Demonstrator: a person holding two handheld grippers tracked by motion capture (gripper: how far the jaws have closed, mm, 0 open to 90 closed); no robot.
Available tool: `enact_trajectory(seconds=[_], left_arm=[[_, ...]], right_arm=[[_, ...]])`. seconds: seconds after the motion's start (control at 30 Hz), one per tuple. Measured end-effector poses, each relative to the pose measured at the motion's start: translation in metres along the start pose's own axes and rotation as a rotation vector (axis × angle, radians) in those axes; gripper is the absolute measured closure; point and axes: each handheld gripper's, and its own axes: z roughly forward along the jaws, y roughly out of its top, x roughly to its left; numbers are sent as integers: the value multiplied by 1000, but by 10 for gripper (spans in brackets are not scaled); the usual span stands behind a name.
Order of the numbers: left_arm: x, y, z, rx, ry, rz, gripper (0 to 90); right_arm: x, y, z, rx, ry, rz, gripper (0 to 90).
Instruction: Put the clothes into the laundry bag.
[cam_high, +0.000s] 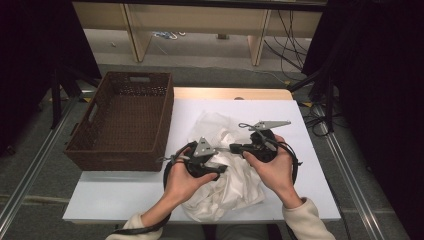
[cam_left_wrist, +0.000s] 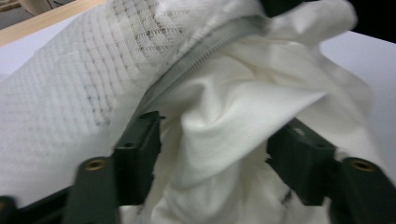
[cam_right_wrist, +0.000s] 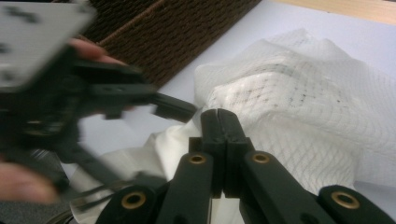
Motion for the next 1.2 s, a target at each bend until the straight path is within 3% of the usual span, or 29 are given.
enact_trajectory(seconds=[0.1,0.13,0.2,0.33,0.4,0.5,0.57,0.6,0.67,0.77,0.83,0.87,0.9,1.0,1.1,1.17,1.2], left_arm=[[-7,-5,-20,23,-2,34,240],[-10,-10,-26,41,6,57,233],[-11,-20,-32,89,-2,66,222],[-1,-41,-23,182,10,50,232],[3,-49,-12,211,4,33,302],[2,-56,7,239,-46,27,570],[-2,-55,14,222,-48,3,740],[-3,-52,13,208,-51,-1,783],[-6,-45,10,178,-55,-15,812],[-16,-24,-3,63,-70,-29,823],[-22,-10,-10,-9,-58,-28,827],[-23,-3,-12,-41,-57,-18,827],[-25,3,-14,-55,-53,-11,828],[-27,15,-12,-72,-50,0,828],[-26,18,-3,-95,-45,1,826],[-23,17,9,-70,-4,39,822],[-18,15,22,-64,-17,35,821]], right_arm=[[0,1,-1,-2,0,1,900],[0,1,-1,-2,-2,3,900],[0,1,-2,4,-4,1,900],[0,1,-1,2,-6,2,900],[0,1,0,7,-3,-1,900],[0,1,1,11,-7,-13,900],[0,0,1,17,-1,4,900],[0,0,2,13,3,-1,900],[-1,0,3,10,0,-9,900],[3,-1,3,-1,-3,5,900],[4,0,2,-15,6,-31,900],[7,0,0,-8,15,-4,900],[8,1,0,-23,15,-40,900],[15,2,-3,-42,45,-57,900],[22,3,-10,-51,65,-43,900],[22,3,-9,-39,78,-27,900],[21,2,-8,-43,82,-19,900]])
